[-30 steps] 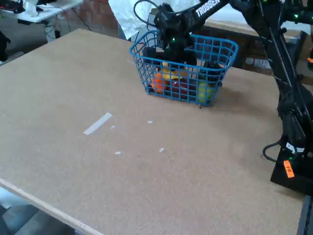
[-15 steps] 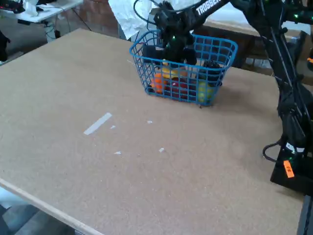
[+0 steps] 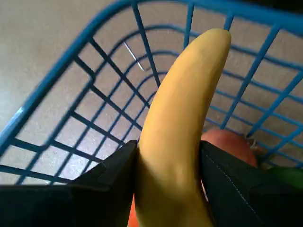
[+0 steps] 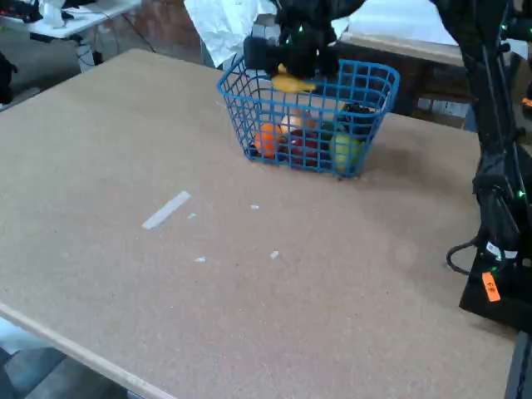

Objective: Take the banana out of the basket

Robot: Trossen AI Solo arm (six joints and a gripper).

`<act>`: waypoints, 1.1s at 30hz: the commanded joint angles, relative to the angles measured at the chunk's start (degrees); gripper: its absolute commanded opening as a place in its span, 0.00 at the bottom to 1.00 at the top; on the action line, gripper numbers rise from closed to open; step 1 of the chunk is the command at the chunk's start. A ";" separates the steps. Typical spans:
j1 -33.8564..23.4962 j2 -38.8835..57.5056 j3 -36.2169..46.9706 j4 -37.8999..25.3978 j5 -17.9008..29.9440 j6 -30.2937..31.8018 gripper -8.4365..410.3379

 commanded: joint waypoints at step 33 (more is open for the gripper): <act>14.14 -23.39 0.04 -4.28 -5.38 -19.47 0.02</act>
